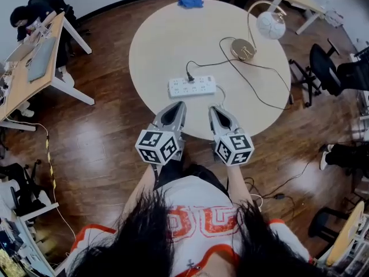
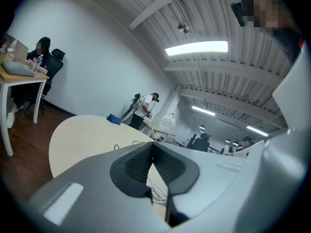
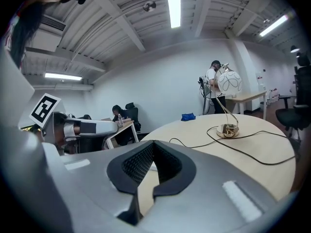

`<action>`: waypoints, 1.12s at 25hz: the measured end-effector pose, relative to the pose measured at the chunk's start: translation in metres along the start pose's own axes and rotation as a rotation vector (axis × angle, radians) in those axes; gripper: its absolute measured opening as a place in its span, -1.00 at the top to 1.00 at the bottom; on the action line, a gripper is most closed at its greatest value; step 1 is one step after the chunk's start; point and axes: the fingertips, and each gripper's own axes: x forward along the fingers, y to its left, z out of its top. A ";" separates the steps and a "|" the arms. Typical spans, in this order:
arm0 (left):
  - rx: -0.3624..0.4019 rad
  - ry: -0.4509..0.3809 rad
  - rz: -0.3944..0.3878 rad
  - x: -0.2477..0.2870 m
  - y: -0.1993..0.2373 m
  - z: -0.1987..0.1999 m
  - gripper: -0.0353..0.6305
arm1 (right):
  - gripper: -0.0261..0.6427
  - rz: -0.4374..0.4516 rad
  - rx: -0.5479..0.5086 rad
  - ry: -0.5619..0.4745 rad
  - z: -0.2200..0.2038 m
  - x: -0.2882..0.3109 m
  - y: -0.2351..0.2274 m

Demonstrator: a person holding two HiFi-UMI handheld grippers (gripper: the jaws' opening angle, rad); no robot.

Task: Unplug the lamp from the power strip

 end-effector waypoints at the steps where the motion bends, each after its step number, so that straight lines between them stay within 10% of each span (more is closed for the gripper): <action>1: 0.001 -0.006 0.004 -0.004 -0.007 -0.002 0.89 | 0.92 0.006 -0.001 0.004 -0.002 -0.006 0.001; 14: 0.017 -0.029 0.113 -0.062 -0.053 -0.035 0.89 | 0.92 0.144 0.027 0.004 -0.025 -0.062 0.034; 28: 0.055 0.020 0.030 -0.073 -0.070 -0.046 0.89 | 0.92 0.094 0.024 -0.006 -0.029 -0.078 0.054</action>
